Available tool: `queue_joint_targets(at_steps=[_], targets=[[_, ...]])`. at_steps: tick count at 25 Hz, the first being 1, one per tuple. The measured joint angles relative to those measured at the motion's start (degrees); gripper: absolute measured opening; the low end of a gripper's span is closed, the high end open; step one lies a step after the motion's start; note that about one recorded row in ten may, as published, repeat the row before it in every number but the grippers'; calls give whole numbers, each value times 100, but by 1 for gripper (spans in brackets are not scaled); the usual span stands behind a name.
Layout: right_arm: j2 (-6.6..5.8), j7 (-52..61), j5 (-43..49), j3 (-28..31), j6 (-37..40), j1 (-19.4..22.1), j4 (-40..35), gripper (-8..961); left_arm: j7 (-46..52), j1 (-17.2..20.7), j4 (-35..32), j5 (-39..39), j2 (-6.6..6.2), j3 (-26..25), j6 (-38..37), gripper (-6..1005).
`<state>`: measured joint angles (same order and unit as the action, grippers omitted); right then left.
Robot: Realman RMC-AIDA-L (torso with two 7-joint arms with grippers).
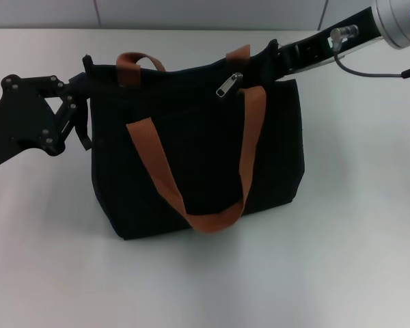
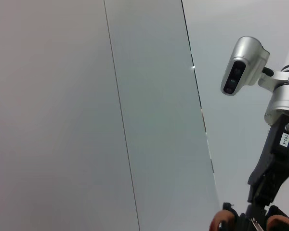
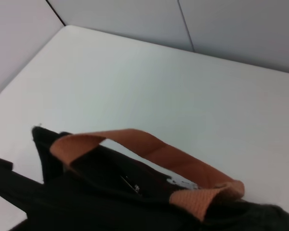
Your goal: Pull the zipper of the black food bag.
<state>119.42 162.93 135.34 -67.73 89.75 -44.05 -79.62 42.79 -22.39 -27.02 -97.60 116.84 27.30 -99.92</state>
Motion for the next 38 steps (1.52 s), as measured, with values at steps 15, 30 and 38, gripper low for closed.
queue_joint_targets(at_steps=[15,30,38], targets=[[-93,-3831,-3664,1836,175,1238,1628,99,213,-6,25,-28,15,39,7,43],[-96,-9835,-3422,2227,2229,1840,4354,687,759,47,-20,-207,-64,111,244,44],[-33,-10497,-2626,2207,1920,1905,4979,839,1086,41,-26,-392,-118,118,393,45]])
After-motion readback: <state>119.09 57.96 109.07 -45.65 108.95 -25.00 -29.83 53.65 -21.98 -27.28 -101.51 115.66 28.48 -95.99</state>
